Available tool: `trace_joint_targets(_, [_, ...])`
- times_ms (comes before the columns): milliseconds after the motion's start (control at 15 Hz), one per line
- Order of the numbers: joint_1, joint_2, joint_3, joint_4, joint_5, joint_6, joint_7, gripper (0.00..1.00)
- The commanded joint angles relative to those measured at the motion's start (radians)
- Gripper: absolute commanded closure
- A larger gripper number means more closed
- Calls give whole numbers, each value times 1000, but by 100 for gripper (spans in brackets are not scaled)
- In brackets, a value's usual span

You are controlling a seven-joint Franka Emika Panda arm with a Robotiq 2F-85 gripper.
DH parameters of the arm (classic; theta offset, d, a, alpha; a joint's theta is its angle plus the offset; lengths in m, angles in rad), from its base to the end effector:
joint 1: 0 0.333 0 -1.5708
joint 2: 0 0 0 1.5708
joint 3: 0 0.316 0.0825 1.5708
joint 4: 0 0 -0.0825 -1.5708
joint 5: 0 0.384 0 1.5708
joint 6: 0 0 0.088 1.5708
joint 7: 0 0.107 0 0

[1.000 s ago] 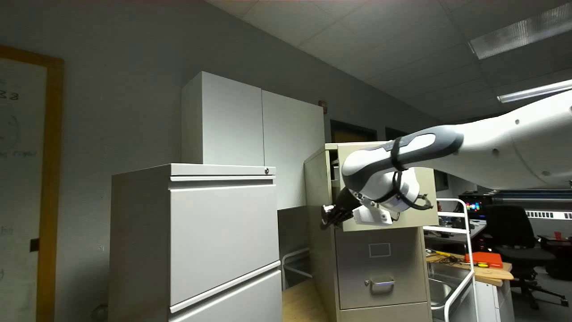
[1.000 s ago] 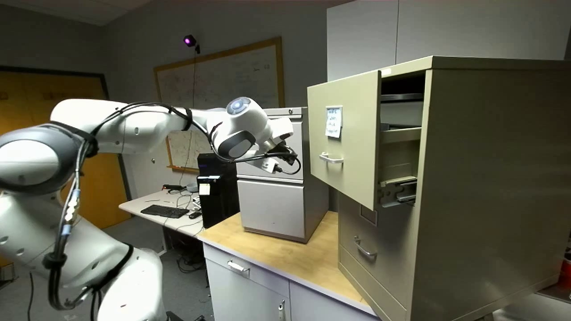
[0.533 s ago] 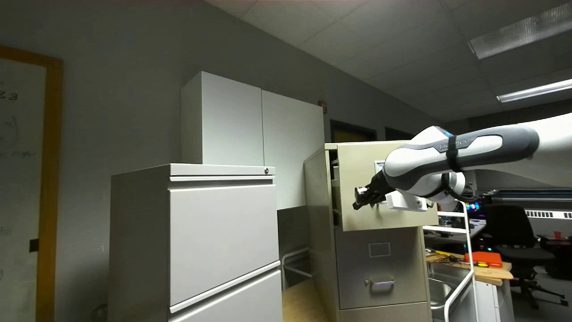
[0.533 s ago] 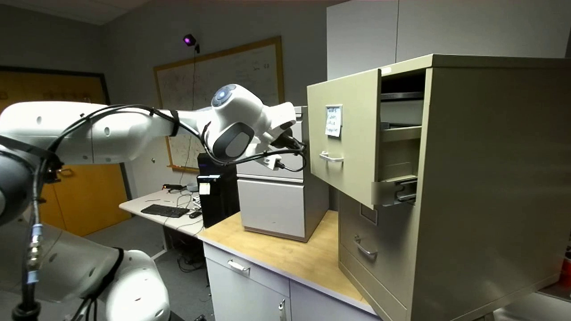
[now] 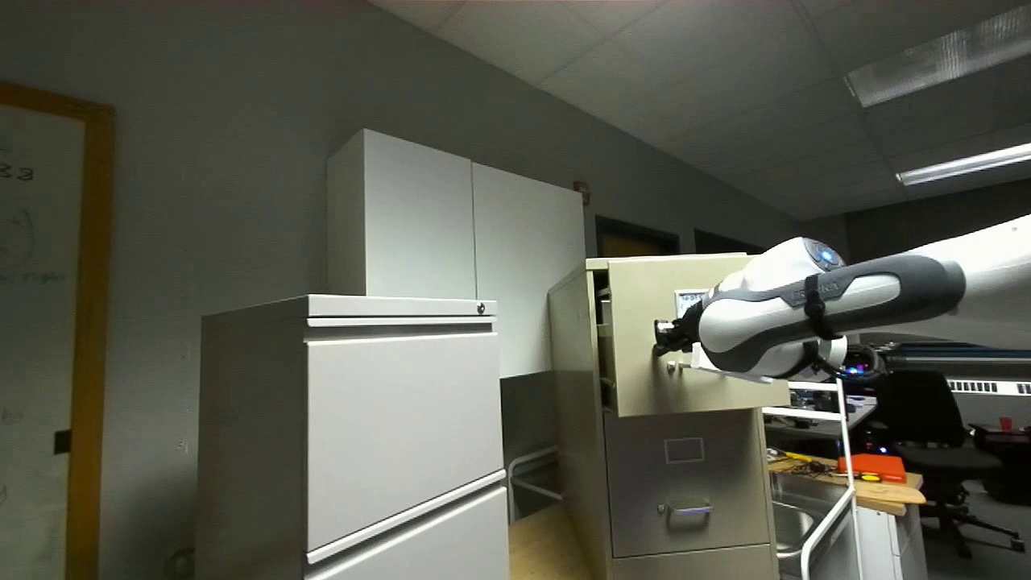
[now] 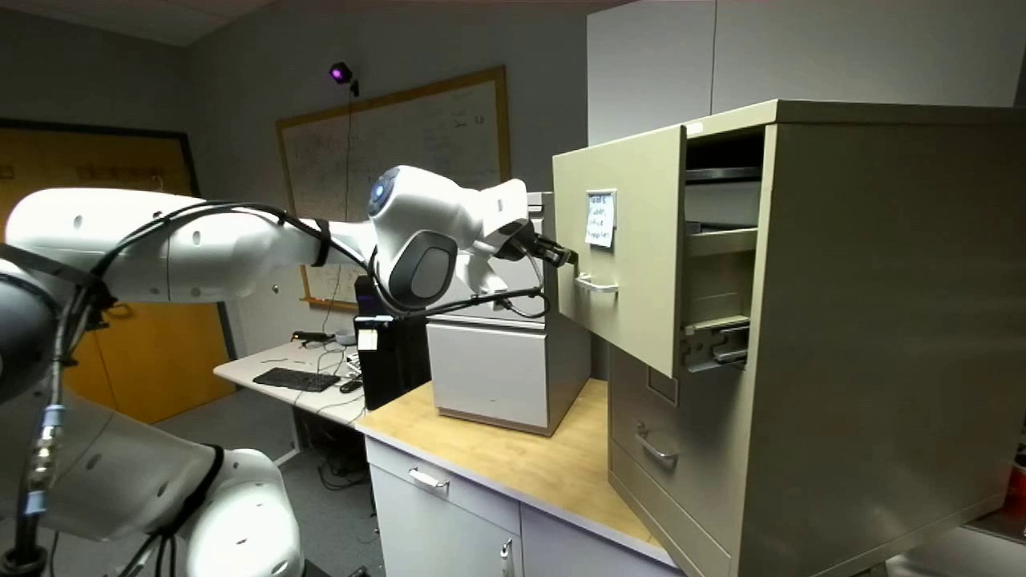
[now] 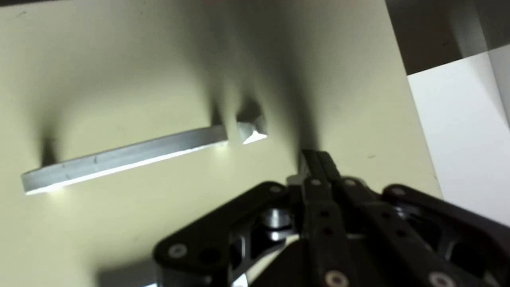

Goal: Close the top drawer on the right

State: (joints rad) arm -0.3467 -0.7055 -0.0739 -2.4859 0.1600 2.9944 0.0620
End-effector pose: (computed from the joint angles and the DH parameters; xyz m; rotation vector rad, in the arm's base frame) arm 0.3405 -0.1751 0.6706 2.4123 -0.7999 1.7677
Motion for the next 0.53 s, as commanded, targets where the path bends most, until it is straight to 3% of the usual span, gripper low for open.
trace_joint_targets(0, [-37,86,45,10,-27,168,88,100])
trace_joint_targets(267, [-34,208,91,-11,-19,389,78,100])
trace_joint_targets(467, [-102,312,181,6,12,536,63,100])
